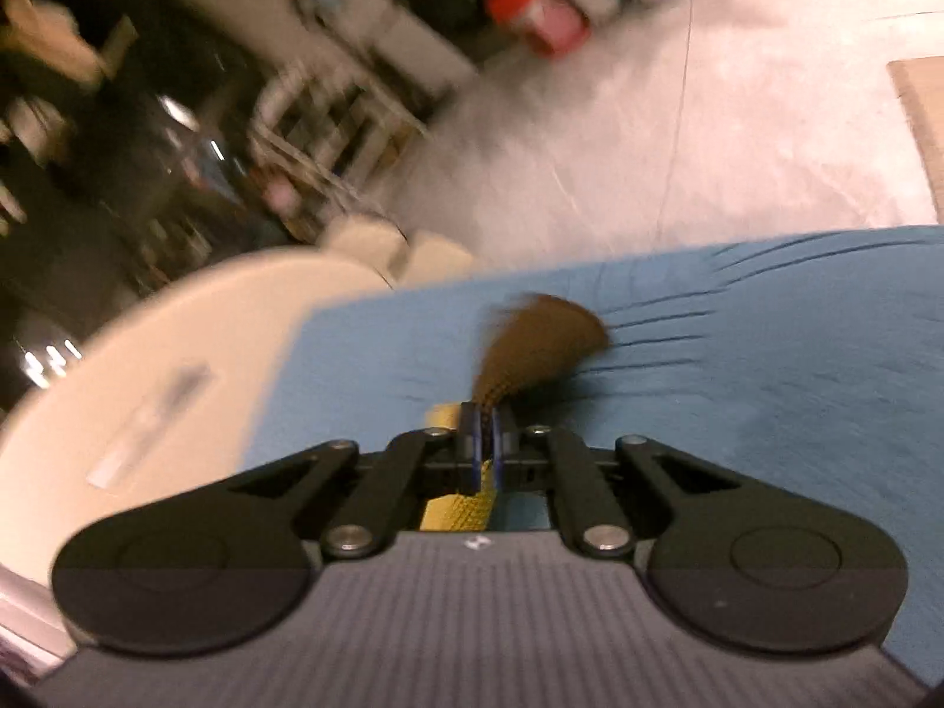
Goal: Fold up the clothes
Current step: 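Pull the sleeve cuff outward, lay it straight, open the right gripper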
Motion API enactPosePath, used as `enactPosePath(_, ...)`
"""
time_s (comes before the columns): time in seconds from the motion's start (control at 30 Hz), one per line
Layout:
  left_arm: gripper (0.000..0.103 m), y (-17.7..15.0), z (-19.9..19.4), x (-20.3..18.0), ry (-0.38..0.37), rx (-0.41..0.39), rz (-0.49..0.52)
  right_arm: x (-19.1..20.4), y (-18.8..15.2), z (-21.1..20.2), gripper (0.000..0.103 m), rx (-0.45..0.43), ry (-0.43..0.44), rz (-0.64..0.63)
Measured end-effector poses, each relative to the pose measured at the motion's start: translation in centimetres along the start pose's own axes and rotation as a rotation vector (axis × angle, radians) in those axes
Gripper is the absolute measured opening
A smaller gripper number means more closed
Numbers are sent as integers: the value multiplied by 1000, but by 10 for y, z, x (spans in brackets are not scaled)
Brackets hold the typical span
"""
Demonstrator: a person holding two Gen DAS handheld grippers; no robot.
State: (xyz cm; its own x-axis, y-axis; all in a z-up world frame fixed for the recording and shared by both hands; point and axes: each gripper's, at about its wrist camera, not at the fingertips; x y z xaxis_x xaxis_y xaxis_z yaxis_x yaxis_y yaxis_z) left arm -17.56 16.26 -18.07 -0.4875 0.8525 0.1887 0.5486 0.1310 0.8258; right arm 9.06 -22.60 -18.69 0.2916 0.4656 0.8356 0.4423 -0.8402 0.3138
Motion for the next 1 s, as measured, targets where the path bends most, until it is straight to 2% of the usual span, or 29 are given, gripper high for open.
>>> enactPosePath(0.03, 103, 0, 0, 0, 0, 2, 0, 0, -4, -19, 7, -10, 11, 8)
enactPosePath(0.1, 103, 1, 0, 0, 1, 5, 1, -8, -30, -83, 8, -26, 16, 5)
enactPosePath(0.23, 103, 3, 1, 1, 1, 9, 5, -54, -74, -104, 10, 158, -218, 111)
enactPosePath(0.3, 103, 3, 1, 2, 1, 12, 6, -100, -94, -102, 9, 331, -335, 325)
enactPosePath(0.33, 103, 3, 1, 2, 1, 14, 7, -105, -95, -106, 11, 332, -325, 343)
enactPosePath(0.4, 103, 4, 1, 1, 2, 17, 8, -92, -93, -120, 22, 311, -311, 231)
enactPosePath(0.47, 103, 5, 1, -1, 8, 20, 11, -75, -98, -131, 41, 259, -290, 73)
enactPosePath(0.5, 103, 5, 1, -2, 11, 22, 15, -67, -100, -136, 45, 233, -279, -6)
enactPosePath(0.53, 103, 6, 1, -3, 14, 24, 17, -58, -102, -141, 54, 210, -267, -83)
enactPosePath(0.57, 103, 6, 1, -3, 16, 27, 17, -54, -107, -140, 58, 235, -251, -123)
enactPosePath(0.63, 103, 7, 1, -3, 16, 32, 14, -47, -116, -137, 58, 283, -219, -203)
enactPosePath(0.77, 103, 7, 0, -3, 17, 35, 11, -31, -134, -132, 64, 380, -152, -362)
enactPosePath(0.97, 103, 7, -2, 1, 8, 38, -3, -8, -161, -124, 64, 522, -50, -600)
enactPosePath(1.0, 103, 7, -2, 1, 7, 38, -5, -7, -165, -120, 64, 544, -65, -609)
Point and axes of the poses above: each gripper's, at about its wrist camera, not at the fingertips, and z roughly the way its jaws point, x to its left, y to its top, and after that the axes turned 8 degrees about z, right-handed
